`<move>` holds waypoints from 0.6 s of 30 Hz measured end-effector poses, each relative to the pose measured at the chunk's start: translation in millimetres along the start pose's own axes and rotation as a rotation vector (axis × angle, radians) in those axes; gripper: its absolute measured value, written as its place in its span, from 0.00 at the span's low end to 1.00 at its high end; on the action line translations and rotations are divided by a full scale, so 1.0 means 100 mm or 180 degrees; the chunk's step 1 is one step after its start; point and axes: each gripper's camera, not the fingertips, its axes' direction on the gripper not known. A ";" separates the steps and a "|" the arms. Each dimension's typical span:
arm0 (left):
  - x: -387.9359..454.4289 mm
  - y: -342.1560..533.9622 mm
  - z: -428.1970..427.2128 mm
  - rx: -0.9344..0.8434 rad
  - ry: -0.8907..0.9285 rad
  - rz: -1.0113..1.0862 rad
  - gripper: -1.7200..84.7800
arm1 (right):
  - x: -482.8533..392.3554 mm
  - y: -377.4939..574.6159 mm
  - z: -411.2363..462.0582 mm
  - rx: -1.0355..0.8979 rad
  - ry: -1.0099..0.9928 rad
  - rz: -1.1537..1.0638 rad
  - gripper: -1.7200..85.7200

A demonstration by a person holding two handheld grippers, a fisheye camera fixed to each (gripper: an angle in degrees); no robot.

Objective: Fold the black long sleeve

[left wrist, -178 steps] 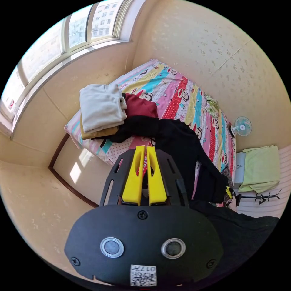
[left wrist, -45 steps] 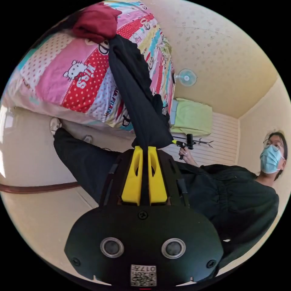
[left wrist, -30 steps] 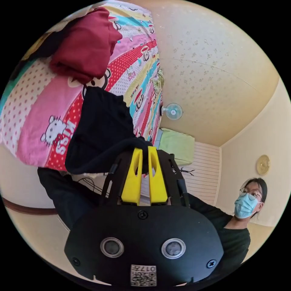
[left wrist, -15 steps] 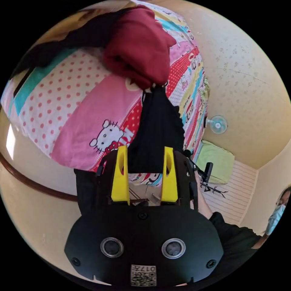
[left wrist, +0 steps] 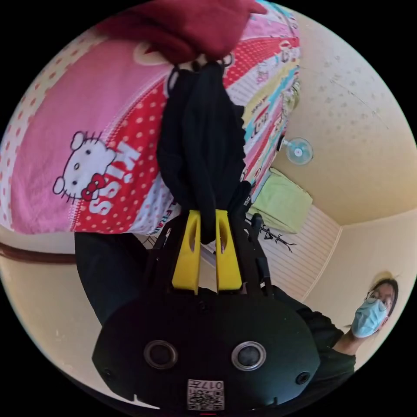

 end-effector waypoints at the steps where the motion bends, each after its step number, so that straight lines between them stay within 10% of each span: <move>1: 0.17 0.01 0.06 0.0002 -0.0039 0.0110 0.08 | 0.07 0.04 -0.05 0.0128 -0.0089 0.0077 0.03; 9: 1.87 0.19 2.25 -0.0943 -0.1147 0.1728 0.09 | 1.16 1.04 -0.27 0.0785 -0.0704 0.1053 0.03; 18: 1.31 0.41 3.07 -0.1311 -0.0665 0.1360 0.16 | 2.19 1.79 0.04 0.0912 -0.1504 0.1685 0.03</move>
